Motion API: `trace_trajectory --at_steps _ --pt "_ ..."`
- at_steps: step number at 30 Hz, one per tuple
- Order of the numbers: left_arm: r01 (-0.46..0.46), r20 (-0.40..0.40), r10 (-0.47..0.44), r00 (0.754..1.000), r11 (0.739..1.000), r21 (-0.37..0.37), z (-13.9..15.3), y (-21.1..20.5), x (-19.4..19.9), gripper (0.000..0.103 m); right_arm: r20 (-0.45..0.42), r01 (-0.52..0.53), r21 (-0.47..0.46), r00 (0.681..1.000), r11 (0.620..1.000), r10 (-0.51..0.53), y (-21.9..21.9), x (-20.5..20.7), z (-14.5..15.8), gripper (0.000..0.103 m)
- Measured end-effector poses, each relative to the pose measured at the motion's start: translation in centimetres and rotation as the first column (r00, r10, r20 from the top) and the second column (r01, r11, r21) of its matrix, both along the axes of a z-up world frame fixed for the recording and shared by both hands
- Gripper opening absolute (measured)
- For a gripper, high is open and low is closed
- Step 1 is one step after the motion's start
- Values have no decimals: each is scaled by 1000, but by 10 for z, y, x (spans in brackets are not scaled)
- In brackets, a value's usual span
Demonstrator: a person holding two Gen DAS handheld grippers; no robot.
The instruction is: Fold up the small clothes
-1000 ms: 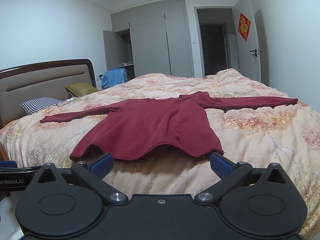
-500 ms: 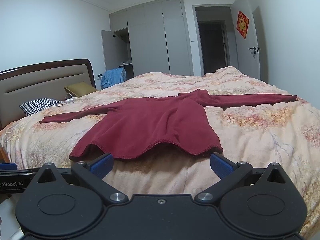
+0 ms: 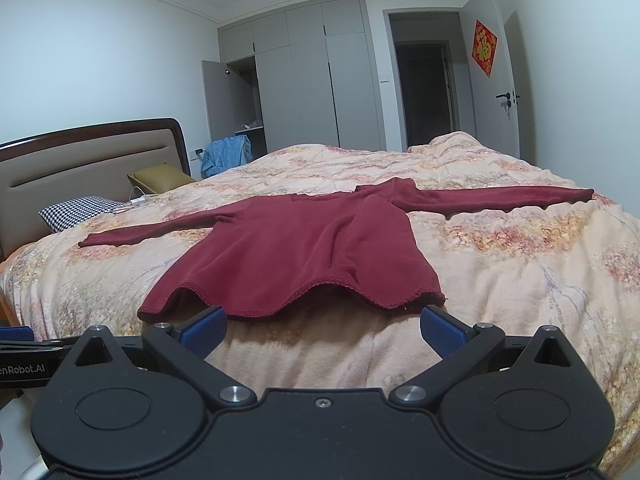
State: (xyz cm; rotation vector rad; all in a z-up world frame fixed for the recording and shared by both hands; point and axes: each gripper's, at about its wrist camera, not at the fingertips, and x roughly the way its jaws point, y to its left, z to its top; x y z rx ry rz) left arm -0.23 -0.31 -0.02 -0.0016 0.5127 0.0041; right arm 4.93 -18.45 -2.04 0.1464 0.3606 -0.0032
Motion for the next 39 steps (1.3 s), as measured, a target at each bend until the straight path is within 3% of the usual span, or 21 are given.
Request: trace_trajectory --at_steps 16,24,31,39 --pt "0 -3 0 1000 1000 8 0 -1 -2 103 -13 -2 5 1000 1000 2 -1 1 -2 103" --pt "-15 -57 17 998 999 35 4 -1 12 103 -72 -13 -1 997 1000 13 0 10 -1 103" --pt "-8 -119 15 993 998 60 26 -8 56 103 -134 -33 6 990 999 33 -11 43 11 103" --pt "8 -82 0 997 995 95 67 -34 129 103 -141 74 -29 987 997 -77 -59 106 40 103"
